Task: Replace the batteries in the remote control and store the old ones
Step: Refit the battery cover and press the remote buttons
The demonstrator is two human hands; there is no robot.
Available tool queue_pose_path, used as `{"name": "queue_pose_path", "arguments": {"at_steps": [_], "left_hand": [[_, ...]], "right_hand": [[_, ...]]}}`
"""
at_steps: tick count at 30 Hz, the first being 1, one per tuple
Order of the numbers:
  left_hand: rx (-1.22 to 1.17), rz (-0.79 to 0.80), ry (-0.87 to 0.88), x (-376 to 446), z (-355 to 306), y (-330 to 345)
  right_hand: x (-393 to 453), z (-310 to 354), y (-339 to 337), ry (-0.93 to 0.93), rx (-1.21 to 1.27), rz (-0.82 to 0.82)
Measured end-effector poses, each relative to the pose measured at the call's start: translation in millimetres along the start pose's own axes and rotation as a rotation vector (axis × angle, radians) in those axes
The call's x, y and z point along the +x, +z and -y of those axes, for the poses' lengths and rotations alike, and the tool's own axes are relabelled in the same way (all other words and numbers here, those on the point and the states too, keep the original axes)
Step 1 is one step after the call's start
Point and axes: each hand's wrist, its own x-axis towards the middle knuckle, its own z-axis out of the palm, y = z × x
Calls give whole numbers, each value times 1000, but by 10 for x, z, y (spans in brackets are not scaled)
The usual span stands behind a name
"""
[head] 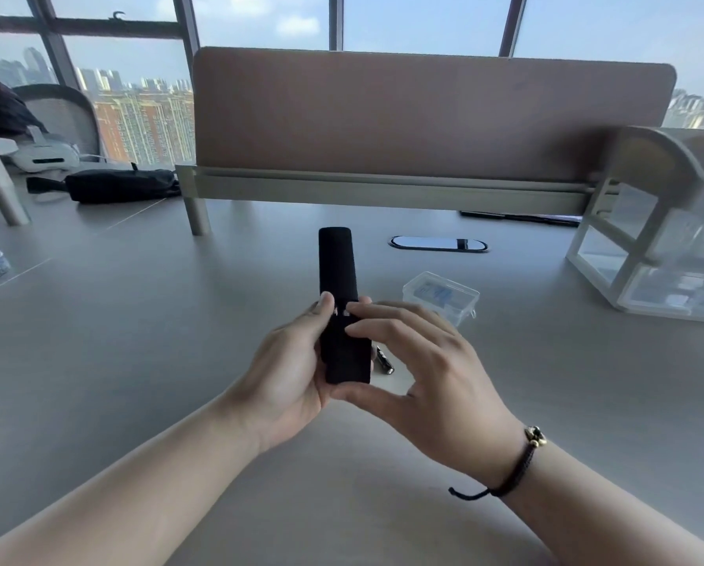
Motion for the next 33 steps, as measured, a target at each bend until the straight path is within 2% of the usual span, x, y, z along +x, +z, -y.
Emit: {"name": "queue_pose_path", "arguments": {"at_steps": [8,12,18,22,33], "left_hand": [[-25,142,-22,-44,-2,21],[-61,172,-58,-73,13,69],[-160,128,-74,-87,19,100],[-260,160,-86,-87,21,102],[-327,291,-109,-94,-14,31]], "right_hand": [[6,-63,-30,-17,-120,45],[11,-77,-31,-31,-162,39],[4,-43,-15,-19,-159,32],[13,-19,7,-35,-174,-17],[19,71,-35,-76,-260,-51]]}}
